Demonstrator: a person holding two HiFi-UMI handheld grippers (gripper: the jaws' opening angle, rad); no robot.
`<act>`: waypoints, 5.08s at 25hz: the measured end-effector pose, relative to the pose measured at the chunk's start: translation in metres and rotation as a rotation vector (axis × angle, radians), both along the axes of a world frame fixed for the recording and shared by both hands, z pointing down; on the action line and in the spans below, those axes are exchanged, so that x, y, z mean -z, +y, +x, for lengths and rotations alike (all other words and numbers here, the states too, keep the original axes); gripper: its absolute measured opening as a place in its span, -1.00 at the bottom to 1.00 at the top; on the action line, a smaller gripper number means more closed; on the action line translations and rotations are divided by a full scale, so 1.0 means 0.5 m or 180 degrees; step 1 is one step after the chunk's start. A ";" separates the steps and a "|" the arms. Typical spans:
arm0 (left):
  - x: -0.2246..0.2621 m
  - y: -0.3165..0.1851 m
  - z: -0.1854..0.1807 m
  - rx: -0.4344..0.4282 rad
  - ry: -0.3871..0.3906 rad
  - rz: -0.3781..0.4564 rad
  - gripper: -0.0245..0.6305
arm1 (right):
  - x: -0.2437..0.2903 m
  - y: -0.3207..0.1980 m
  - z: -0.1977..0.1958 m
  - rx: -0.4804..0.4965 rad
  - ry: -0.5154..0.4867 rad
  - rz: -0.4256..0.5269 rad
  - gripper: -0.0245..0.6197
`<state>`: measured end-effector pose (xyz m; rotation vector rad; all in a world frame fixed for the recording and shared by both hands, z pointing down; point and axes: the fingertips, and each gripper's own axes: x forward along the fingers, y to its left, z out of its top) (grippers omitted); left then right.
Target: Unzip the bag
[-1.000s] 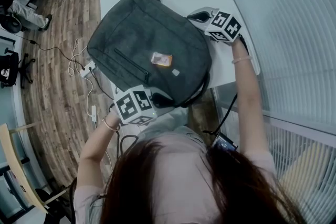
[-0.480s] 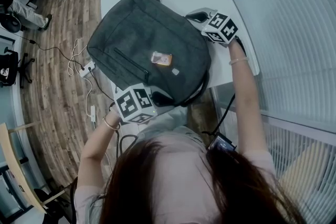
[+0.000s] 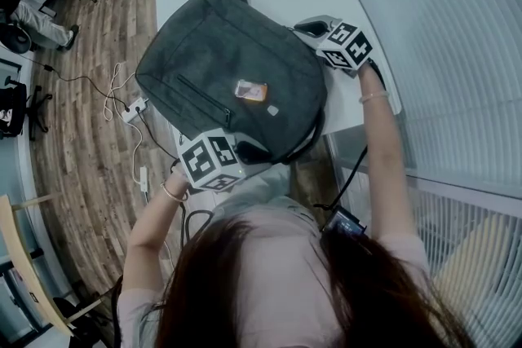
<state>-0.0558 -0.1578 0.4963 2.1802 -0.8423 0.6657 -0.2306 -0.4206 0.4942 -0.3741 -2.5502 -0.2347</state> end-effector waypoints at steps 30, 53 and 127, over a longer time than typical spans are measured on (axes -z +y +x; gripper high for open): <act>0.007 0.005 -0.001 0.0046 0.0000 0.0156 -0.74 | 0.072 0.010 0.140 -0.1272 -0.0256 -0.0043 -0.91; 0.045 0.014 -0.003 0.0128 0.0058 0.0558 -0.74 | 0.146 0.107 0.258 -0.2085 -0.0776 0.0198 -0.91; 0.369 0.358 -0.218 0.2223 -0.0399 0.2629 -0.79 | 0.349 0.699 0.297 -0.2585 -0.1744 0.0424 -0.91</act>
